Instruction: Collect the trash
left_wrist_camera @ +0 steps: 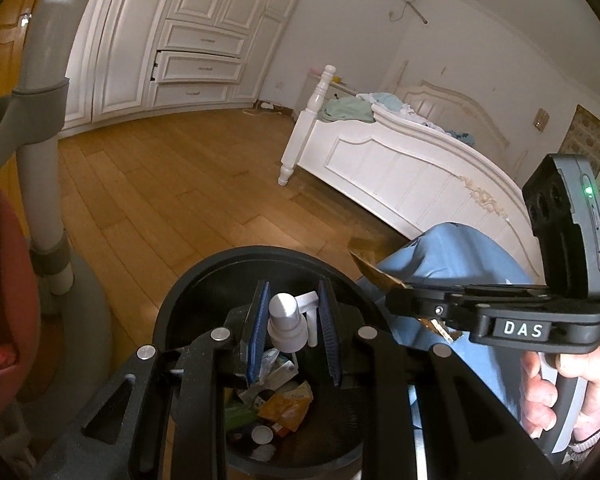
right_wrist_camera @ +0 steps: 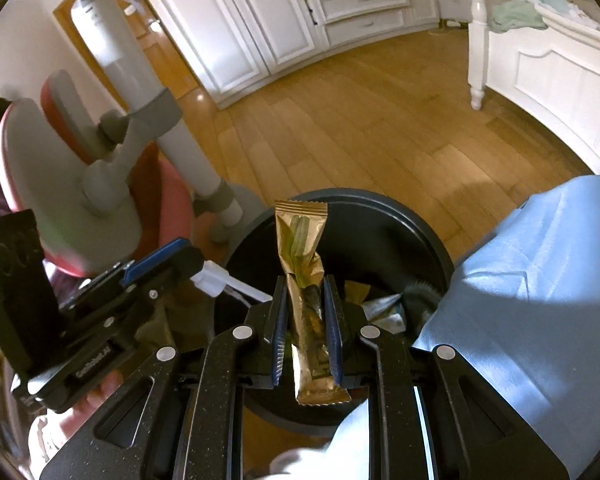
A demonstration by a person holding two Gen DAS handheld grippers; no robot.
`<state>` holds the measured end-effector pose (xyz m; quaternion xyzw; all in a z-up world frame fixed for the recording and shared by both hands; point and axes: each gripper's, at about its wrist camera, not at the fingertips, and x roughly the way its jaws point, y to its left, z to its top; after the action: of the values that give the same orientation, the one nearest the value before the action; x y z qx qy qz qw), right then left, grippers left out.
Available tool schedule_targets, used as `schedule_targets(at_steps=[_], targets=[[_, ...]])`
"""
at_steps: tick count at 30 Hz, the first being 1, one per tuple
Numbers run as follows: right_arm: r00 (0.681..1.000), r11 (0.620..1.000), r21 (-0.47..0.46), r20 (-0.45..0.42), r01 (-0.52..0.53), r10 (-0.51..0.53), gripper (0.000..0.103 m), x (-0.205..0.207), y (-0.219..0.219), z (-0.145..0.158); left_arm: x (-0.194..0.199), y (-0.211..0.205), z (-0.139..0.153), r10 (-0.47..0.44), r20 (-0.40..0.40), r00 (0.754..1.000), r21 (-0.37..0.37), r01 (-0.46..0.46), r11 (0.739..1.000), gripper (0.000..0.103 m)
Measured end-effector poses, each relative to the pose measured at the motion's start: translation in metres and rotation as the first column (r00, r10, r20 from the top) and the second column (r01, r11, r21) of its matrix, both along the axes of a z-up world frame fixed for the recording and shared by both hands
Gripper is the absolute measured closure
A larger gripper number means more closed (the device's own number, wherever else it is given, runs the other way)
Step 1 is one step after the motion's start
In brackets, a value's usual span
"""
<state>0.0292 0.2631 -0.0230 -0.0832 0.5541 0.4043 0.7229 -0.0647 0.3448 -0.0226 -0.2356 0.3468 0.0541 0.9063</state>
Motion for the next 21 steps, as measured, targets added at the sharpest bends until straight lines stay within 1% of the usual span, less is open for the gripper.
schedule_targets(at_steps=[2, 3, 4, 5, 6, 7, 8, 9, 10, 12, 14, 16, 17, 18, 21], targets=[[1.0, 0.999, 0.025, -0.002, 0.019, -0.019, 0.035, 0.001, -0.007, 0.003, 0.002, 0.0, 0.0, 0.006, -0.015, 1.0, 0.0, -0.006, 1.0, 0.074], [0.999, 0.998, 0.047, 0.007, 0.035, -0.035, 0.029, 0.002, -0.012, 0.006, 0.003, 0.0, 0.0, 0.009, -0.019, 1.0, -0.003, -0.009, 1.0, 0.07], [0.999, 0.997, 0.059, 0.014, 0.041, -0.042, 0.028, 0.001, -0.014, 0.009, 0.003, 0.0, 0.0, 0.013, -0.021, 1.0, -0.002, -0.013, 1.0, 0.061], [0.999, 0.997, 0.071, 0.013, 0.042, -0.043, 0.028, 0.002, -0.019, 0.012, 0.002, -0.001, 0.002, 0.019, -0.02, 1.0, 0.003, -0.019, 1.0, 0.057], [0.999, 0.996, 0.079, 0.01, 0.046, -0.047, 0.028, 0.003, -0.023, 0.014, 0.002, -0.003, 0.005, 0.023, -0.015, 1.0, 0.01, -0.023, 1.0, 0.049], [0.998, 0.995, 0.089, 0.009, 0.055, -0.056, 0.028, 0.004, -0.029, 0.016, 0.001, -0.005, 0.006, 0.023, -0.011, 1.0, 0.015, -0.023, 1.0, 0.046], [0.998, 0.992, 0.107, 0.006, 0.068, -0.069, 0.028, 0.004, -0.035, 0.019, 0.001, -0.007, 0.008, 0.022, -0.007, 1.0, 0.02, -0.022, 1.0, 0.044], [0.997, 0.99, 0.12, 0.002, 0.078, -0.079, 0.028, 0.005, -0.043, 0.022, 0.001, -0.011, 0.012, 0.019, -0.004, 1.0, 0.028, -0.019, 0.999, 0.038], [0.996, 0.987, 0.133, -0.001, 0.092, -0.093, 0.028, 0.005, -0.051, 0.025, 0.0, -0.014, 0.013, 0.019, 0.0, 1.0, 0.034, -0.019, 0.999, 0.029], [0.992, 0.977, 0.168, -0.014, 0.129, -0.129, 0.028, 0.005, -0.073, 0.031, 0.001, -0.023, 0.02, 0.016, 0.009, 1.0, 0.051, -0.016, 0.999, 0.019], [0.985, 0.964, 0.201, -0.023, 0.173, -0.172, 0.028, 0.004, -0.101, 0.036, 0.004, -0.037, 0.029, -0.013, 0.019, 1.0, 0.065, 0.012, 0.998, 0.013], [0.976, 0.953, 0.214, -0.013, 0.216, -0.218, 0.027, 0.004, -0.13, 0.043, 0.01, -0.057, 0.038, -0.059, 0.023, 0.998, 0.086, 0.057, 0.995, 0.007], [0.971, 0.948, 0.218, -0.006, 0.234, -0.238, 0.023, 0.003, -0.142, 0.045, 0.014, -0.072, 0.045, -0.099, 0.027, 0.995, 0.108, 0.095, 0.99, 0.006], [0.965, 0.94, 0.225, 0.006, 0.256, -0.264, 0.022, 0.003, -0.159, 0.049, 0.016, -0.081, 0.048, -0.121, 0.03, 0.992, 0.122, 0.116, 0.986, 0.006], [0.936, 0.917, 0.228, 0.059, 0.327, -0.348, 0.022, 0.0, -0.212, 0.059, 0.025, -0.129, 0.067, -0.226, 0.048, 0.973, 0.182, 0.214, 0.96, 0.006]])
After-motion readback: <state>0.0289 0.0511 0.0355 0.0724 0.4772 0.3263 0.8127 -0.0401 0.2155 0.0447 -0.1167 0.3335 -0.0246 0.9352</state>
